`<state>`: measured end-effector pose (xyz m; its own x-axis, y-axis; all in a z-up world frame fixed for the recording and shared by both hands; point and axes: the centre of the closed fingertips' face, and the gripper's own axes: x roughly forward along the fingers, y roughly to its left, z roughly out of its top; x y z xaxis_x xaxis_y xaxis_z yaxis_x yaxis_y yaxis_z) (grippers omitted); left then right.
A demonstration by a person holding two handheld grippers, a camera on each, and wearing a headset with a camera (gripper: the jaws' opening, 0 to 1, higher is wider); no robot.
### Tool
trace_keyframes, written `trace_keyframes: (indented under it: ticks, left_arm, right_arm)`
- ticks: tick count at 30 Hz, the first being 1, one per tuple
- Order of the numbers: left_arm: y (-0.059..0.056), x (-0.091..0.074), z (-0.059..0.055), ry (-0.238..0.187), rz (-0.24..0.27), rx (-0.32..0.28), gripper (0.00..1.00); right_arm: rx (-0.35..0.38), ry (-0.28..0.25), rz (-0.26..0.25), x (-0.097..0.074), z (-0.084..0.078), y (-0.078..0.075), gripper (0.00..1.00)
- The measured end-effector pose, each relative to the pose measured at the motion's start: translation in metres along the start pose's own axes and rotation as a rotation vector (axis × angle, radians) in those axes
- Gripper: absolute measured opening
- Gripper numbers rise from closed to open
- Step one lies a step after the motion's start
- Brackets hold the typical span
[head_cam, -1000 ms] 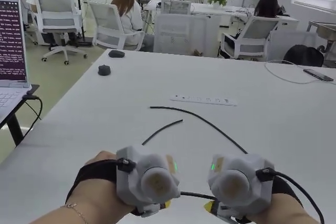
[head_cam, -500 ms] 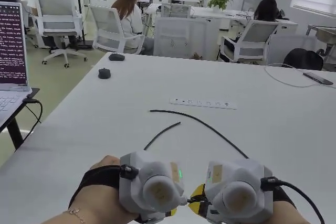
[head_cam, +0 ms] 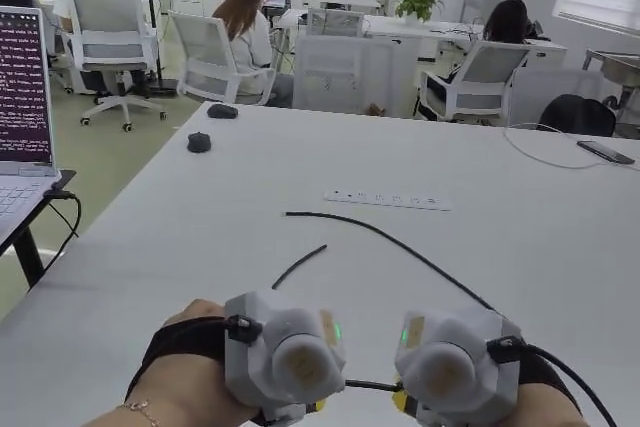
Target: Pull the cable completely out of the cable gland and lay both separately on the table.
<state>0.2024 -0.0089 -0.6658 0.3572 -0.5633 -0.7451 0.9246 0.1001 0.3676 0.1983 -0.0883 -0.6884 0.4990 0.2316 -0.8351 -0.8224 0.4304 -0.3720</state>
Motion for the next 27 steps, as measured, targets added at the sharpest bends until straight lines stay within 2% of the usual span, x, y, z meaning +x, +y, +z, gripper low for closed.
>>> trace_keyframes:
  ticks: [4, 6, 8, 10, 11, 12, 15, 17, 20, 23, 27]
  left_arm:
    - [0.001, 0.0, 0.0, -0.001, 0.003, -0.003, 0.16]
    - [0.001, 0.0, 0.001, -0.005, 0.003, -0.009, 0.16]
    - [0.001, -0.001, 0.002, -0.007, 0.007, -0.011, 0.16]
    - [0.0, -0.001, 0.003, -0.008, 0.005, -0.008, 0.16]
    - [0.0, 0.0, 0.003, -0.01, 0.002, -0.009, 0.16]
    - [-0.001, -0.001, 0.004, -0.012, 0.001, -0.008, 0.16]
    - [-0.001, -0.001, 0.005, -0.019, -0.001, -0.003, 0.16]
    - [-0.002, -0.001, 0.006, -0.024, -0.003, 0.006, 0.16]
    - [-0.005, -0.001, 0.008, -0.028, -0.01, 0.013, 0.16]
    - [-0.006, -0.001, 0.01, -0.033, -0.012, 0.024, 0.16]
    - [-0.004, -0.001, 0.009, -0.034, -0.008, 0.011, 0.16]
  right_arm:
    - [0.021, 0.11, -0.03, 0.0, -0.024, -0.008, 0.05]
    - [0.022, 0.128, -0.028, 0.001, -0.03, -0.008, 0.05]
    - [0.034, 0.118, -0.011, 0.001, -0.028, -0.005, 0.08]
    - [0.035, 0.044, 0.014, 0.002, -0.012, 0.001, 0.15]
    - [0.034, -0.028, 0.033, 0.0, 0.004, 0.005, 0.19]
    - [0.028, -0.099, 0.056, -0.002, 0.02, 0.01, 0.2]
    - [-0.038, -0.214, 0.073, -0.01, 0.047, 0.018, 0.18]
    - [-0.057, -0.244, 0.088, -0.012, 0.054, 0.024, 0.14]
    - [-0.071, -0.249, 0.082, -0.014, 0.055, 0.025, 0.12]
    - [-0.074, -0.236, 0.083, -0.012, 0.052, 0.024, 0.04]
    - [-0.067, -0.233, 0.074, -0.011, 0.051, 0.022, 0.03]
